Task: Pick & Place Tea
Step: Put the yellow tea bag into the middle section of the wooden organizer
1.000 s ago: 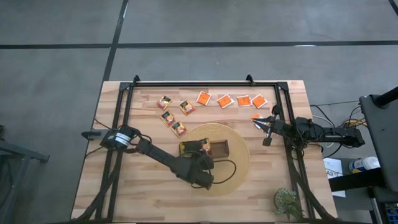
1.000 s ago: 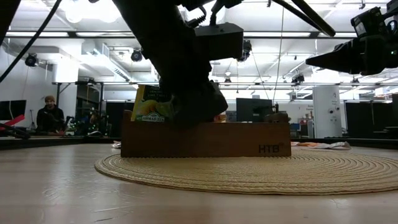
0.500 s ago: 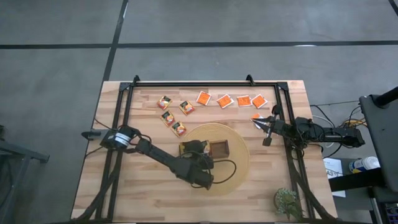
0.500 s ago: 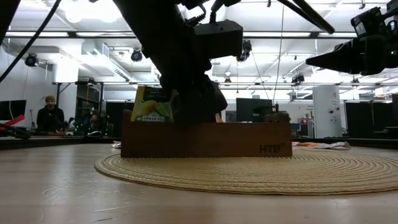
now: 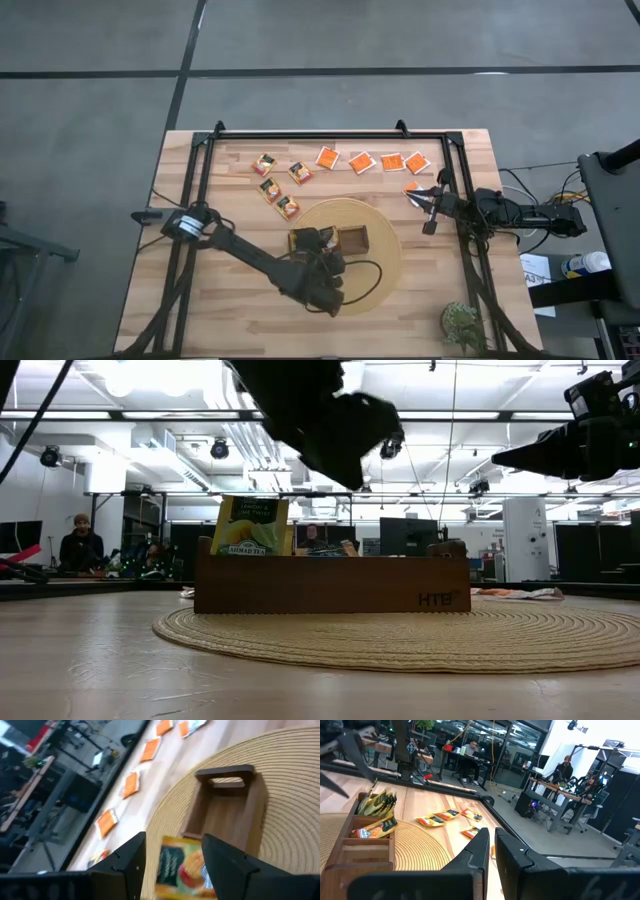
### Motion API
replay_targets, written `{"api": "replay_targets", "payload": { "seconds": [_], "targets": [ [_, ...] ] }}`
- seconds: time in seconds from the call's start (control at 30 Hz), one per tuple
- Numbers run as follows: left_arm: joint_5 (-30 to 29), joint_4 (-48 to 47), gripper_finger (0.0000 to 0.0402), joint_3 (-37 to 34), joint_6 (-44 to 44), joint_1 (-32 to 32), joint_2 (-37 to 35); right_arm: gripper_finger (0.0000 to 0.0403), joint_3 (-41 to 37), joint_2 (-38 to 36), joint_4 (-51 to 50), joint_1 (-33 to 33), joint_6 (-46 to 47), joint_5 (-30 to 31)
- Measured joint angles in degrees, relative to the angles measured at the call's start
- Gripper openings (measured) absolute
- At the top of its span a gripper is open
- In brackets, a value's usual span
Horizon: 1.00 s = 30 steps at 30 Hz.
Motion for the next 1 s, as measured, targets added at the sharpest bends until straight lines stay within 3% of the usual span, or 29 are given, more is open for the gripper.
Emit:
{"api": "replay_targets", "payload": {
  "seconds": [0.27, 0.5, 0.77, 1.0],
  "targets": [
    [-0.4, -25.3, 0.0185, 6.0, -23.3, -1.4, -0.5, 0.0027, 0.0, 0.0, 0.0, 0.0, 0.0, 0.0],
    [-0.8, -38.1, 0.0185, 6.1, -36.3, -2.7, -2.4, 0.0027, 0.0, 0.0, 0.0, 0.0, 0.0, 0.0],
    [-2.9, -41.0, 0.0185, 3.1, -39.6, -2.8, -5.6, 0.0027, 0.0, 0.0, 0.0, 0.0, 0.0, 0.0],
    [-4.1, -40.1, 0.0185, -10.1, -47.2, -1.8, -15.3, 0.0027, 0.0, 0.0, 0.0, 0.0, 0.0, 0.0]
  ]
}}
